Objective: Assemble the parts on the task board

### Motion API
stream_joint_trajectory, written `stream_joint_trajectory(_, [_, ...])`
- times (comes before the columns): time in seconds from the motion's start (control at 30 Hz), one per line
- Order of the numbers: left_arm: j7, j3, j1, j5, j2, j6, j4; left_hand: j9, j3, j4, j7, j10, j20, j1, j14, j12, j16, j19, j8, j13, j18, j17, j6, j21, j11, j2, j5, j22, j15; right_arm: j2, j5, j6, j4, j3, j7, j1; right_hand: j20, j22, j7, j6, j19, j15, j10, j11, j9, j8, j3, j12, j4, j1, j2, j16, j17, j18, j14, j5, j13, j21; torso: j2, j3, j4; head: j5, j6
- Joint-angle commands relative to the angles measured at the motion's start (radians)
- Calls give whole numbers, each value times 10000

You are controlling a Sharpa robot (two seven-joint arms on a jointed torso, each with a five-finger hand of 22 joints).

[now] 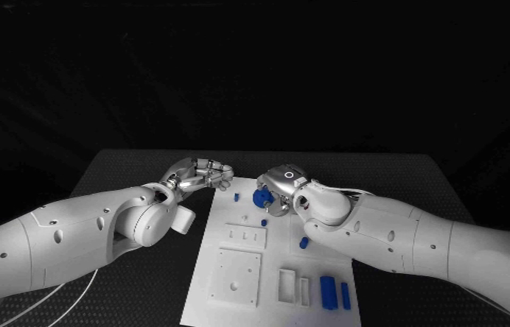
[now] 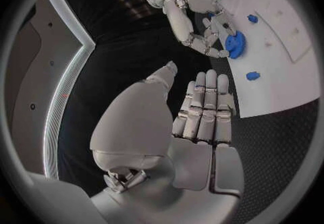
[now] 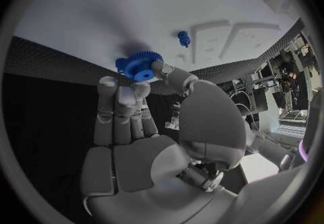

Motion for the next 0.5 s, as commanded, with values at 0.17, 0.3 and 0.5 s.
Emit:
stream_joint_trajectory(0.17, [61, 10, 14, -32, 56, 126, 0, -11, -5, 66, 47, 87, 23, 60, 27, -59, -40, -54, -41, -12, 101, 15, 40, -34, -1, -58, -52, 184, 34, 131, -190, 17, -179, -32, -20, -28, -13, 91, -100, 1032, 31, -40, -283, -186, 5, 7, 32, 42, -14, 23, -114, -54, 16, 302, -10, -43, -18, 31, 1, 7, -1, 26, 1])
stream_joint_trajectory(0.3, [62, 10, 14, -32, 75, 130, -9, -13, -8, 70, 48, 88, 23, 62, 28, -62, -42, -54, -42, -12, 101, 16, 39, -34, 0, -58, -52, 184, 34, 193, -164, 24, -237, -45, 13, -33, -12, 90, -94, 1013, 25, -35, -291, -181, -1, -5, 31, 39, -29, 27, -115, -61, 18, 302, -14, -57, -22, 25, -3, 6, -5, 50, -2])
stream_joint_trajectory(0.5, [59, 11, 14, -32, 93, 135, -16, -15, -11, 76, 48, 89, 23, 65, 29, -66, -44, -54, -44, -12, 101, 19, 39, -34, 0, -57, -51, 185, 34, 301, -124, 17, -366, -69, 47, -47, -5, 87, -73, 958, 11, -19, -312, -163, -20, -41, 16, 35, -54, 18, -118, -79, 25, 302, -26, -134, -33, 12, -4, 4, -16, 57, 7])
